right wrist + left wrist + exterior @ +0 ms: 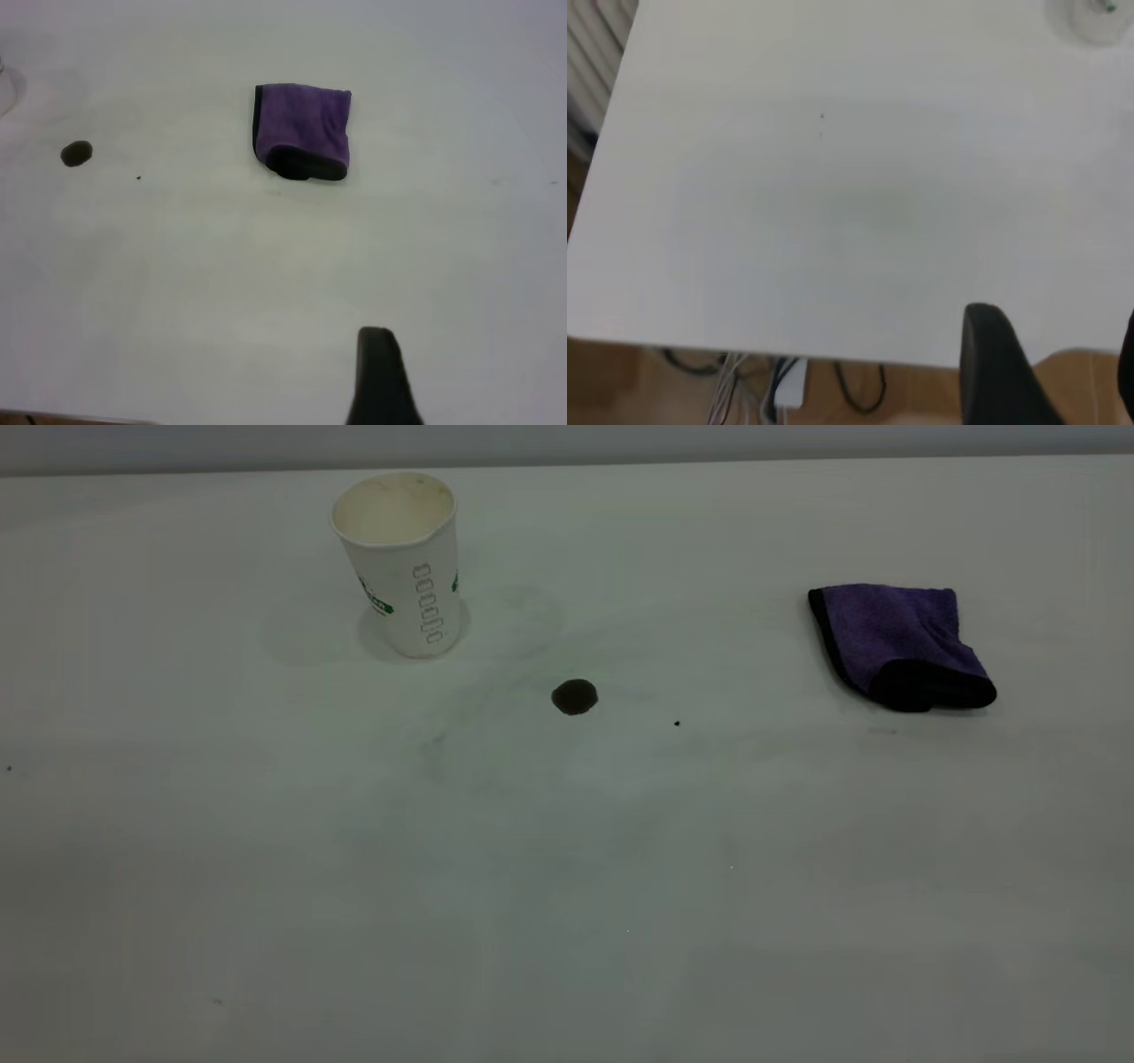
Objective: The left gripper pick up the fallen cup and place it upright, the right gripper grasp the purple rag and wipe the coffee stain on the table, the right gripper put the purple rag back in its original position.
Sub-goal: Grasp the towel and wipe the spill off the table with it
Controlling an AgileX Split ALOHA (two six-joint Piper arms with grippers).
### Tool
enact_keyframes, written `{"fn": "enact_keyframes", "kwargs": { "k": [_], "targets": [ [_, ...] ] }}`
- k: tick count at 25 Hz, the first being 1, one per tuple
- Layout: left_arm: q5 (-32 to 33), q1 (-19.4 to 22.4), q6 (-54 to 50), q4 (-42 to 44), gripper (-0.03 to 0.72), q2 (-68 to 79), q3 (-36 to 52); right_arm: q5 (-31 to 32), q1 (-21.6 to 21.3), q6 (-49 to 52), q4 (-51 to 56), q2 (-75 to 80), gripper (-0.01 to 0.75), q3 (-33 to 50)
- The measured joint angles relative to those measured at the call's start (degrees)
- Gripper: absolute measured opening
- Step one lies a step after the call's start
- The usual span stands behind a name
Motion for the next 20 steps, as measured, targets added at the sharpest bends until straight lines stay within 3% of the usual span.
{"fn": "enact_keyframes", "kwargs": {
  "k": [20],
  "targets": [
    [-0.37, -1.92, 1.42, -0.79, 0.401, -2.65, 0.01, 0.0, 0.0, 0.0, 0.0, 0.0, 0.555, 0.0]
  ]
}}
